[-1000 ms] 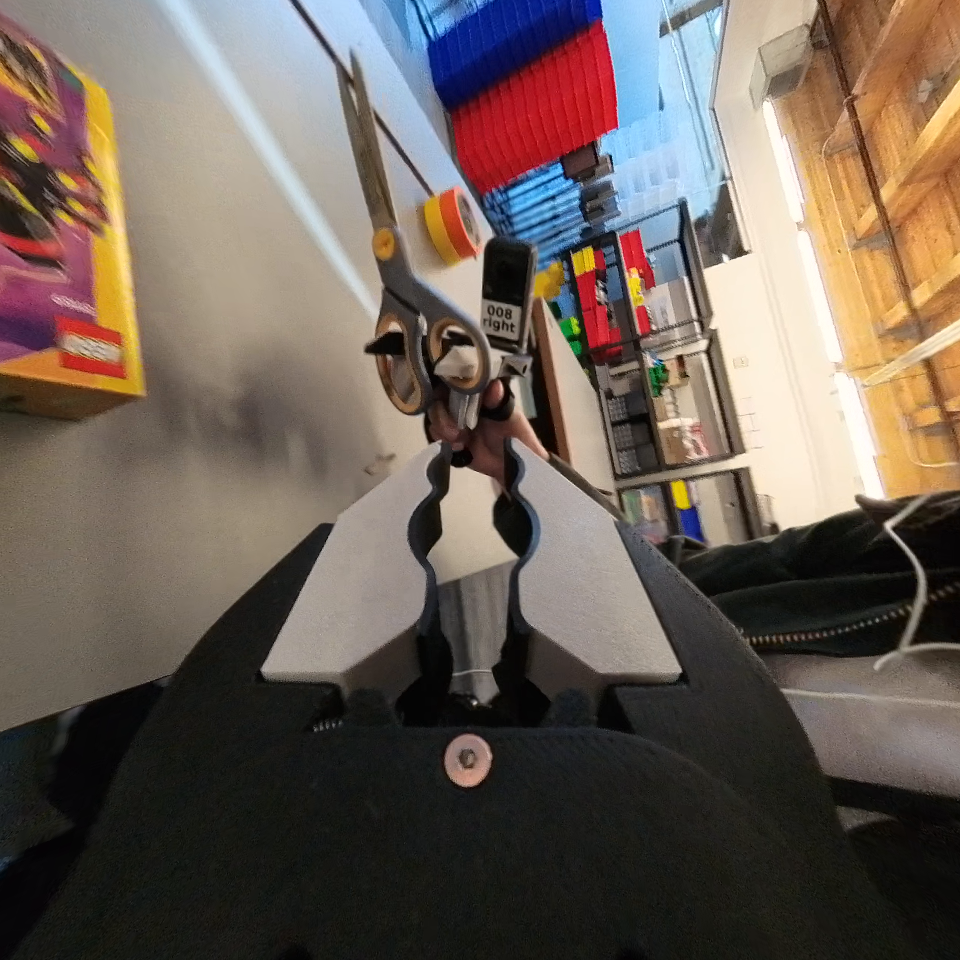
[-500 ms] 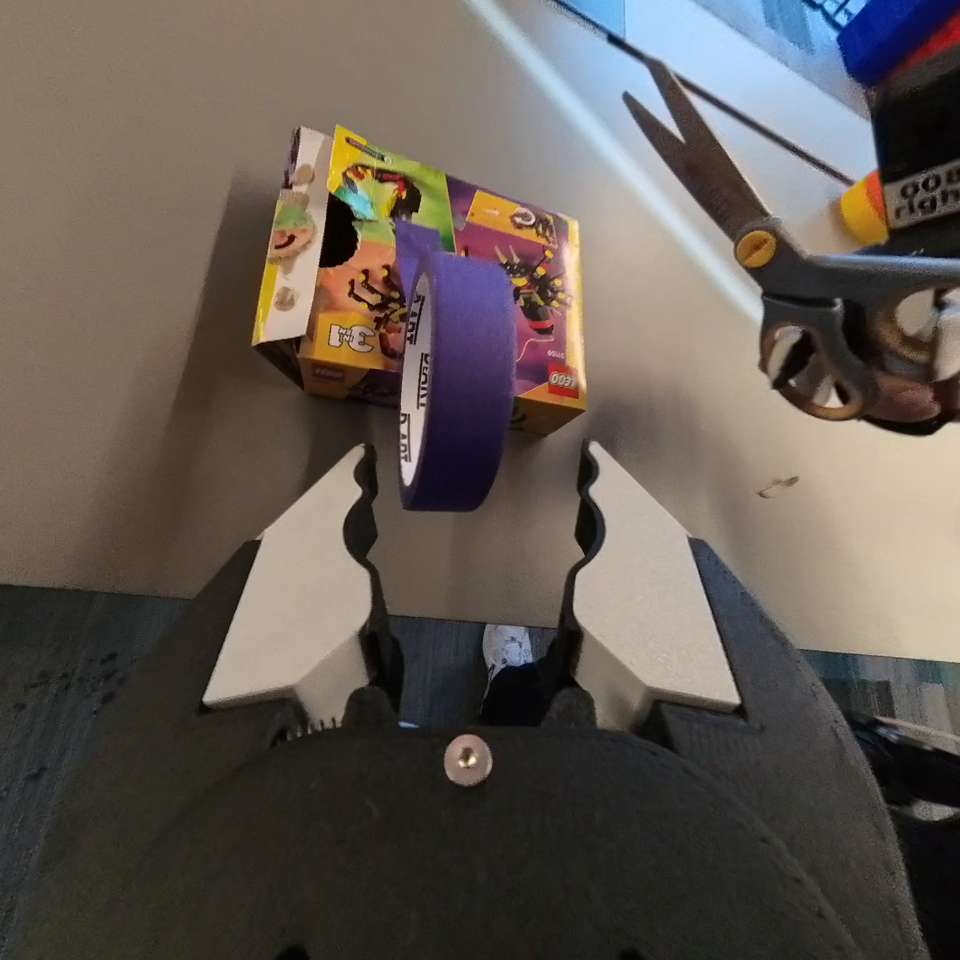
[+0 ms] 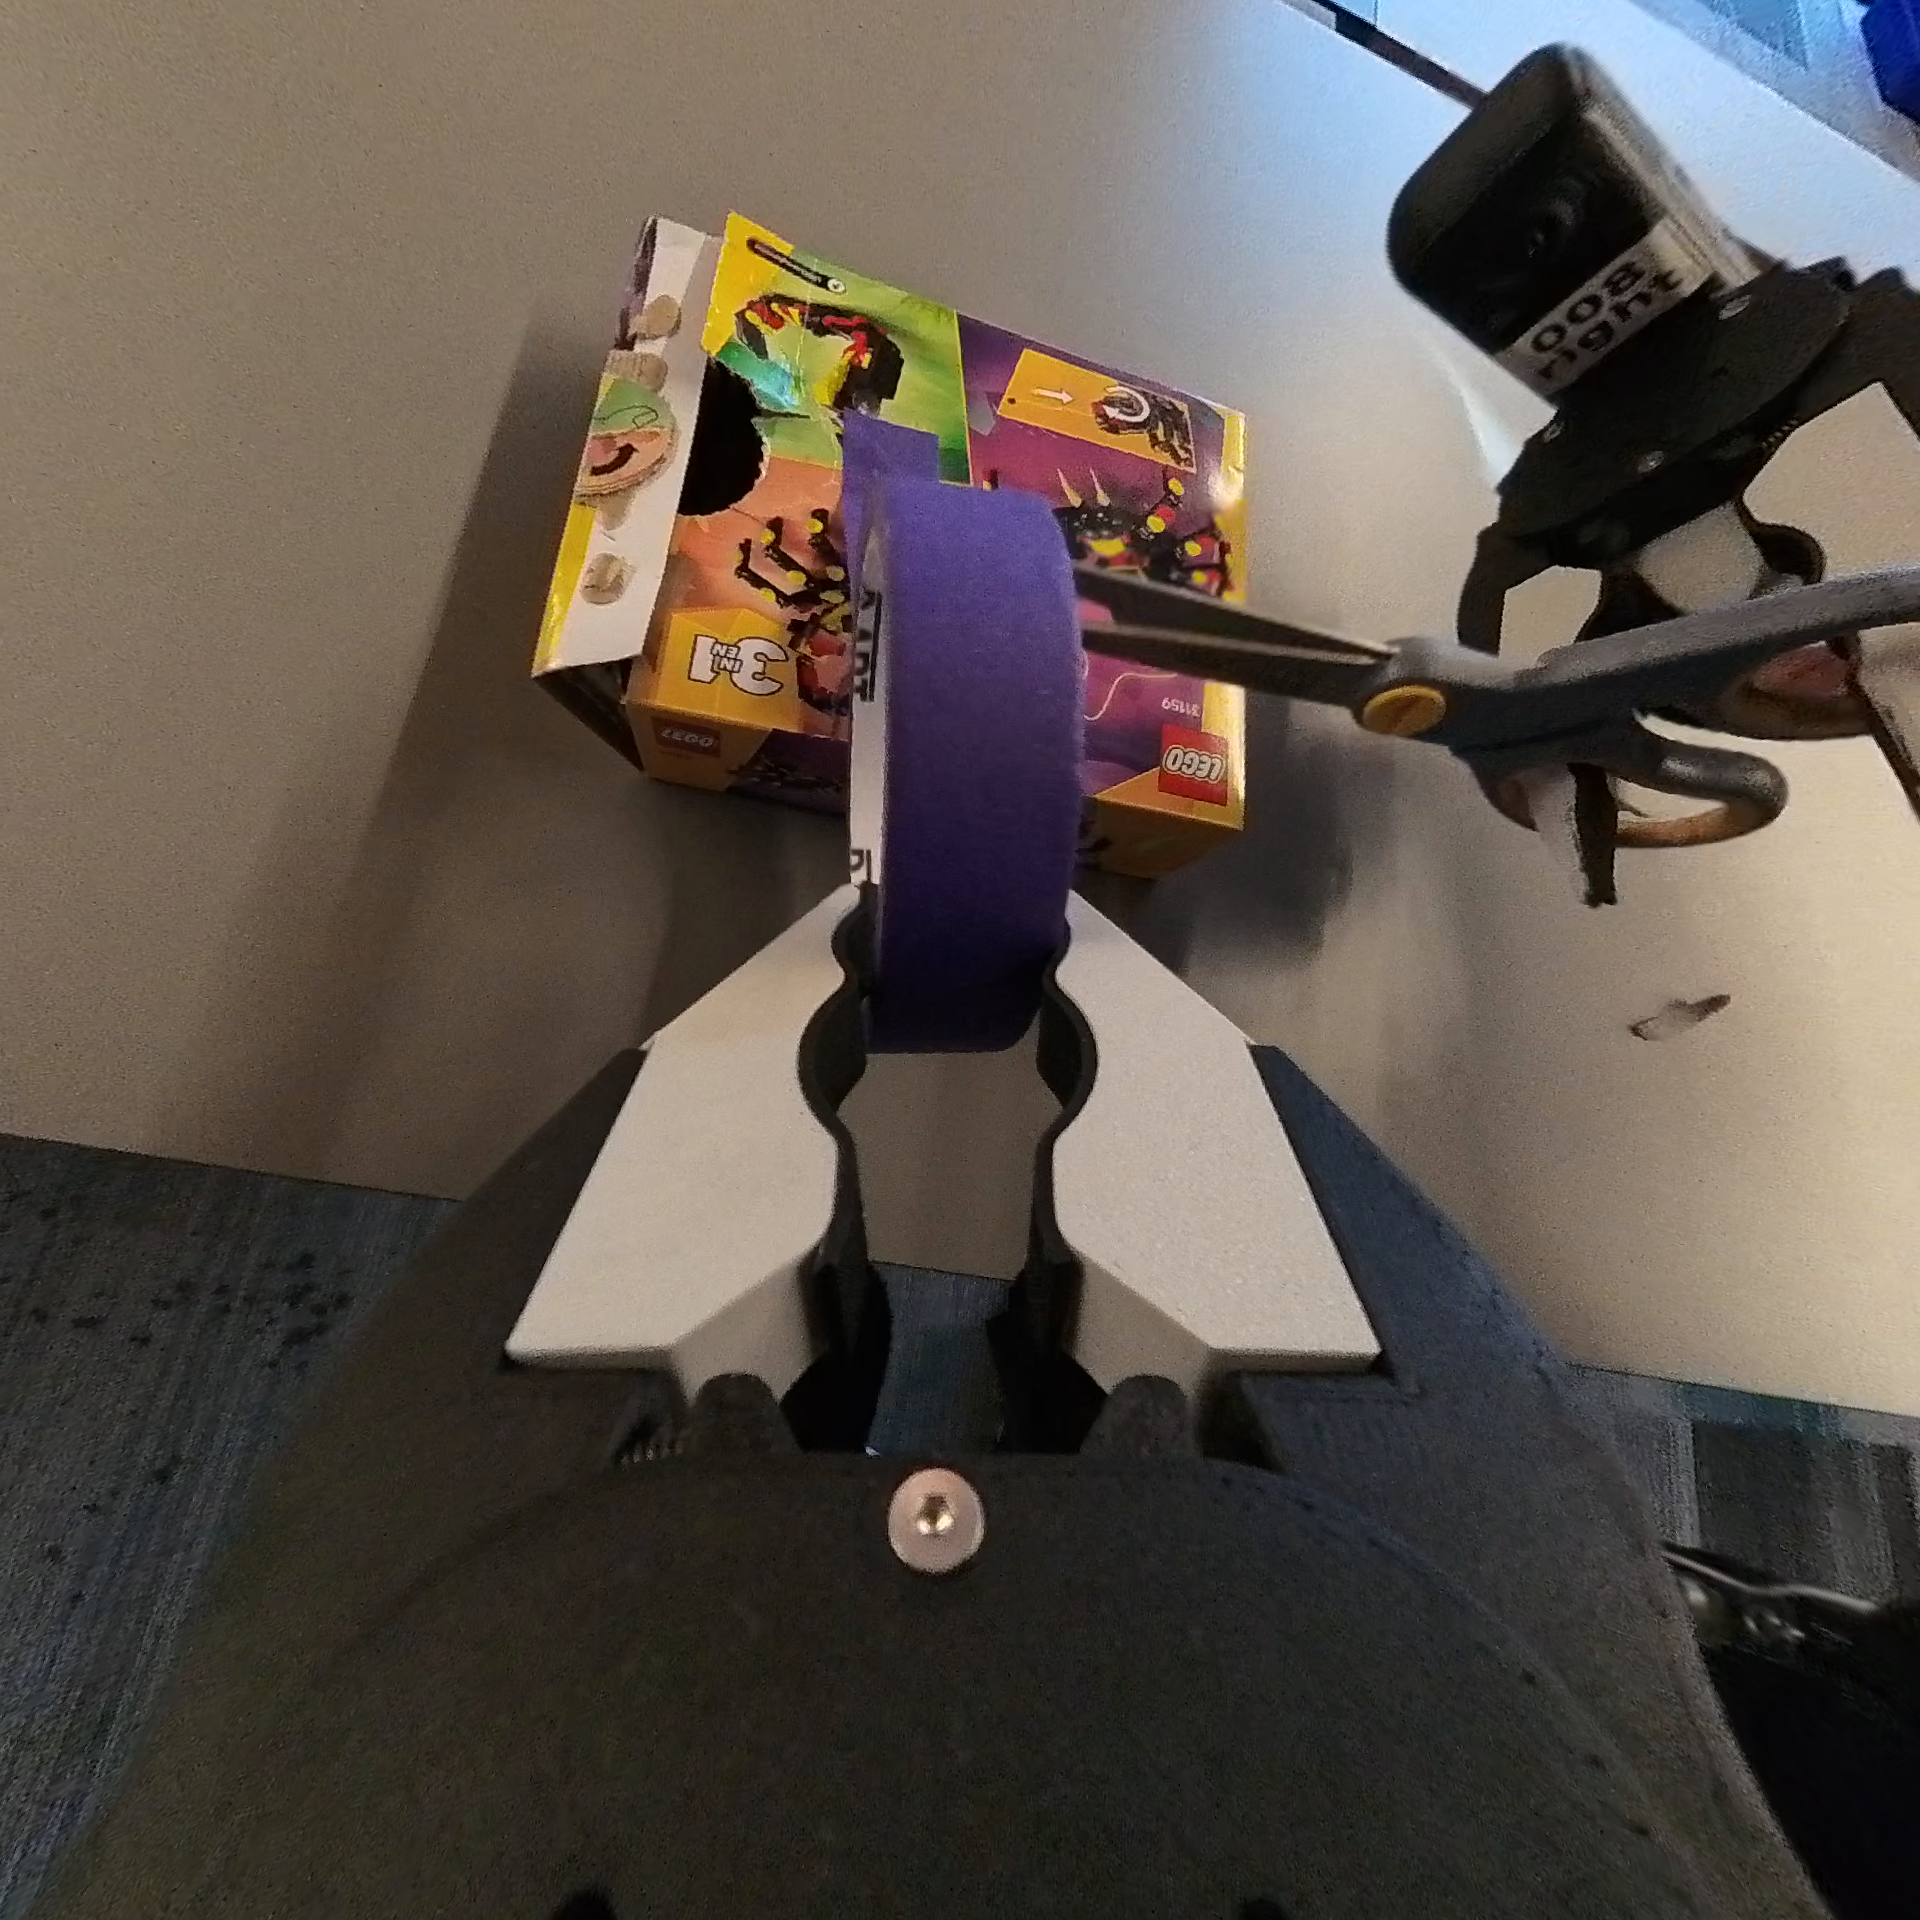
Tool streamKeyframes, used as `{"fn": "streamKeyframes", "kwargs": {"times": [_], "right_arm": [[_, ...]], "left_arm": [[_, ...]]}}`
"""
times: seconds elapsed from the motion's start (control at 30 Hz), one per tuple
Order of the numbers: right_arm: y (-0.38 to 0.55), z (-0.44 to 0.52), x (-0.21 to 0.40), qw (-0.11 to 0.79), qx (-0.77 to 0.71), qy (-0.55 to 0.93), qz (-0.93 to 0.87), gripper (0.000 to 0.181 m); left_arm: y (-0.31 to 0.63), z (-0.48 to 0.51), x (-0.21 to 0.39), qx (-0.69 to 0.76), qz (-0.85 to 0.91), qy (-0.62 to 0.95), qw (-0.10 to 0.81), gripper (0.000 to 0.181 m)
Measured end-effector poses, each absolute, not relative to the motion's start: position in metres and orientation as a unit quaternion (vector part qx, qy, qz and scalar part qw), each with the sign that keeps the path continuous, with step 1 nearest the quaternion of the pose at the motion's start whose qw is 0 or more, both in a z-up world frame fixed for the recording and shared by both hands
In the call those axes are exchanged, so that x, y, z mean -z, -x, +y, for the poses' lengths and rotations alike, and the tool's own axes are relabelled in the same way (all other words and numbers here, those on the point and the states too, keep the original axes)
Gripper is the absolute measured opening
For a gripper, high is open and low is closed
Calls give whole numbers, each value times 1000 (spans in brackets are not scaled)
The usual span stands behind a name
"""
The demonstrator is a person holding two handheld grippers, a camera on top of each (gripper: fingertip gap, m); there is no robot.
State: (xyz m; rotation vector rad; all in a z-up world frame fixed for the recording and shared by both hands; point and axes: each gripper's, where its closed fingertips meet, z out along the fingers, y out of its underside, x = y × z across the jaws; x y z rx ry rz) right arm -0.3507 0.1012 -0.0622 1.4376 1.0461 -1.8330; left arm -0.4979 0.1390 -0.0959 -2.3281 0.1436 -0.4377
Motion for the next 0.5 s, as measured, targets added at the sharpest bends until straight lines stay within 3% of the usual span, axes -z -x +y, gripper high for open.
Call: {"fn": "streamKeyframes", "kwargs": {"times": [0.5], "right_arm": [[366,109,75,334,665,-514,427,48]], "left_arm": [[498,135,99,165,58,910,377,26]]}}
